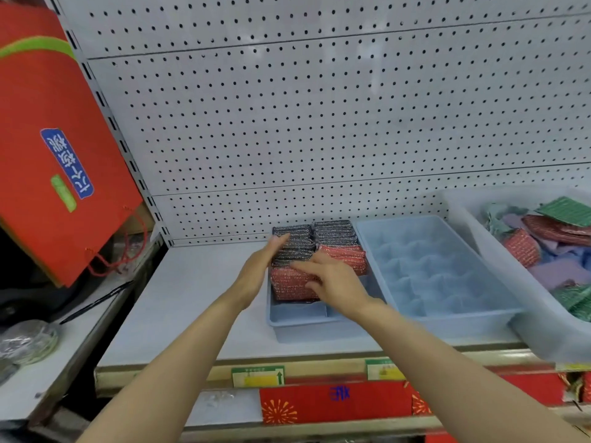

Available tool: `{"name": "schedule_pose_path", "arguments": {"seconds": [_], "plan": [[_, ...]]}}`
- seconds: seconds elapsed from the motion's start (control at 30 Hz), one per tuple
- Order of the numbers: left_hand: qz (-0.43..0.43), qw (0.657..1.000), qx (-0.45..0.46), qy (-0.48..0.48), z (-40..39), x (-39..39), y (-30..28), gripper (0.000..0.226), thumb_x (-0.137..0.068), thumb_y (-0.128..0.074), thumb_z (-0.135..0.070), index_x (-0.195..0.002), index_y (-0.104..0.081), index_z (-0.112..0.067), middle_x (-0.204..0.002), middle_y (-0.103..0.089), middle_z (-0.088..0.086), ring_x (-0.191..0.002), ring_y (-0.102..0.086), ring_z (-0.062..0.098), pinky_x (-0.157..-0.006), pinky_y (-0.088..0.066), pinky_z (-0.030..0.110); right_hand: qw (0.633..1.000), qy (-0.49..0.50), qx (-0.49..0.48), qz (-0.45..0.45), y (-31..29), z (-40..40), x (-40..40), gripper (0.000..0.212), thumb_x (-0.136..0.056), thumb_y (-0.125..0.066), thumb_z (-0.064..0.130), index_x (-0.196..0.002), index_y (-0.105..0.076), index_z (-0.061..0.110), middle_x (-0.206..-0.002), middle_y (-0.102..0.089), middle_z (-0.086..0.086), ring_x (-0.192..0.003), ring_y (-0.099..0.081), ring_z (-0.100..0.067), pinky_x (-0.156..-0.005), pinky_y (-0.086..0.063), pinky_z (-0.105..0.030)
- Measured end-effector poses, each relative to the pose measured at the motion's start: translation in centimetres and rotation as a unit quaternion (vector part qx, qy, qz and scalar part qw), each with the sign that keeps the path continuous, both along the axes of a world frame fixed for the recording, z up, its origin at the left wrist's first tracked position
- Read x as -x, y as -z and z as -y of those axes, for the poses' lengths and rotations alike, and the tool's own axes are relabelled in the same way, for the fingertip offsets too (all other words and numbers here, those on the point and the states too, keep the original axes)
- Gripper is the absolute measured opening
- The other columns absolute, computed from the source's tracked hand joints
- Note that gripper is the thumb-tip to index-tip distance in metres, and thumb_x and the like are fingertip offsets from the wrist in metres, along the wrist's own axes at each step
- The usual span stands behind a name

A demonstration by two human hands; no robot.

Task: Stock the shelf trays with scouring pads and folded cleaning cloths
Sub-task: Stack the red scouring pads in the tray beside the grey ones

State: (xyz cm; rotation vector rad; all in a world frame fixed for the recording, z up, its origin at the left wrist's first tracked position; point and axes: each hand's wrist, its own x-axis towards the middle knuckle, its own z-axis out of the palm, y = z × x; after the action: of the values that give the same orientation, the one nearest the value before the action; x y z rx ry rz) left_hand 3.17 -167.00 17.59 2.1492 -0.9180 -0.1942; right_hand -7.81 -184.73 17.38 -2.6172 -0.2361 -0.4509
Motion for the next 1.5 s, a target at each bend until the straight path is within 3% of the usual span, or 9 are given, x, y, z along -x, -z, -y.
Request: {"name": "schedule_pose_path", "arguments": {"seconds": [0.13, 0.33, 0.43, 0.53, 0.73, 0.87, 1.0, 1.23, 1.5], "plan": [[0.065, 0.993, -0.088, 0.036, 0.9, 2.0, 0.9, 0.049, -0.102, -0.045, -0.037, -0.149, -0.037, -0.029, -0.156, -0.029, -0.014, -0.145, -0.021, 0.003, -0.119, -0.020, 0.027, 0.997, 0.009, 0.076, 0.021, 1.5, -0.7, -0.8, 0.040, -0.060, -0.082, 0.009, -0.097, -0.070, 0.017, -0.080, -0.060, -0.001, -0.078, -0.054, -0.027, -0.056, -0.052, -0.040], [0.171, 0.973, -0.154, 0.023, 0.9, 2.6, 1.9, 0.062, -0.098, -0.046, -0.050, -0.153, -0.031, -0.025, -0.159, -0.027, -0.006, -0.147, -0.021, 0.016, -0.120, -0.021, 0.038, 0.999, 0.030, 0.020, 0.002, 1.3, 1.4, 0.3, 0.051, -0.075, -0.073, 0.012, -0.124, -0.062, 0.020, -0.102, -0.062, -0.002, -0.096, -0.057, -0.023, -0.076, -0.051, -0.039], [0.297, 0.949, -0.109, 0.005, 0.7, 2.5, 2.1, 0.052, -0.085, -0.071, -0.042, -0.133, -0.060, -0.028, -0.130, -0.061, -0.007, -0.117, -0.054, 0.018, -0.093, -0.047, 0.031, 0.997, 0.070, -0.027, -0.021, 1.2, 2.4, 0.3, 0.032, -0.077, -0.071, 0.008, -0.107, -0.070, 0.020, -0.094, -0.070, 0.002, -0.087, -0.063, -0.018, -0.078, -0.051, -0.037], [0.307, 0.948, -0.089, -0.003, 1.1, 2.3, 1.7, 0.045, -0.082, -0.076, -0.031, -0.126, -0.065, -0.028, -0.107, -0.065, -0.009, -0.097, -0.056, 0.018, -0.074, -0.047, 0.026, 0.994, 0.085, -0.053, -0.041, 1.3, 2.5, 0.2, 0.022, -0.077, -0.074, 0.013, -0.098, -0.068, 0.018, -0.089, -0.068, 0.005, -0.084, -0.063, -0.014, -0.078, -0.052, -0.036], [0.373, 0.917, -0.140, 0.027, 1.4, 2.1, 2.0, 0.054, -0.067, -0.088, -0.020, -0.118, -0.070, -0.023, -0.092, -0.061, -0.003, -0.083, -0.059, 0.020, -0.056, -0.046, 0.024, 0.994, 0.072, 0.080, -0.022, 2.3, 4.2, 1.1, 0.070, -0.079, -0.073, 0.026, -0.141, -0.045, 0.015, -0.145, -0.045, -0.005, -0.135, -0.039, -0.027, -0.112, -0.030, -0.038], [0.426, 0.887, -0.179, 0.008, 1.6, 2.0, 3.3, 0.061, -0.066, -0.087, -0.033, -0.122, -0.066, -0.019, -0.117, -0.062, 0.005, -0.099, -0.057, 0.027, -0.067, -0.055, 0.032, 0.985, 0.084, 0.137, -0.058, 2.9, 4.6, 1.6, 0.077, -0.091, -0.057, 0.044, -0.151, -0.022, 0.011, -0.160, -0.016, -0.005, -0.149, -0.007, -0.023, -0.121, -0.002, -0.037], [0.491, 0.841, -0.228, 0.021, 1.9, 2.6, 3.5, 0.052, -0.090, -0.046, -0.053, -0.121, -0.066, -0.016, -0.143, -0.052, 0.005, -0.120, -0.053, 0.029, -0.089, -0.047, 0.042, 0.984, 0.084, 0.138, -0.076, 2.9, 4.6, 1.6, 0.078, -0.093, -0.051, 0.046, -0.153, -0.015, 0.011, -0.161, -0.010, -0.006, -0.149, -0.003, -0.022, -0.121, 0.000, -0.037], [0.348, 0.932, -0.101, -0.008, 9.4, 2.3, -2.3, 0.024, -0.096, -0.057, -0.016, -0.115, -0.070, -0.013, -0.121, -0.067, 0.004, -0.112, -0.061, 0.028, -0.088, -0.054, 0.042, 0.978, 0.143, 0.122, -0.086, 2.7, 6.8, 2.9, 0.077, -0.096, -0.047, 0.045, -0.152, -0.012, 0.006, -0.160, -0.008, -0.011, -0.149, -0.005, -0.023, -0.120, 0.001, -0.032], [0.299, 0.925, -0.233, 0.014, 15.8, 1.8, -1.2, 0.022, -0.096, -0.048, -0.019, -0.111, -0.064, -0.015, -0.108, -0.060, 0.005, -0.103, -0.057, 0.026, -0.078, -0.046, 0.036, 0.977, 0.143, 0.104, -0.115, 3.0, 7.1, 3.4, 0.075, -0.097, -0.043, 0.038, -0.153, -0.005, 0.005, -0.161, 0.000, -0.012, -0.149, 0.001, -0.023, -0.121, 0.003, -0.032]]}}
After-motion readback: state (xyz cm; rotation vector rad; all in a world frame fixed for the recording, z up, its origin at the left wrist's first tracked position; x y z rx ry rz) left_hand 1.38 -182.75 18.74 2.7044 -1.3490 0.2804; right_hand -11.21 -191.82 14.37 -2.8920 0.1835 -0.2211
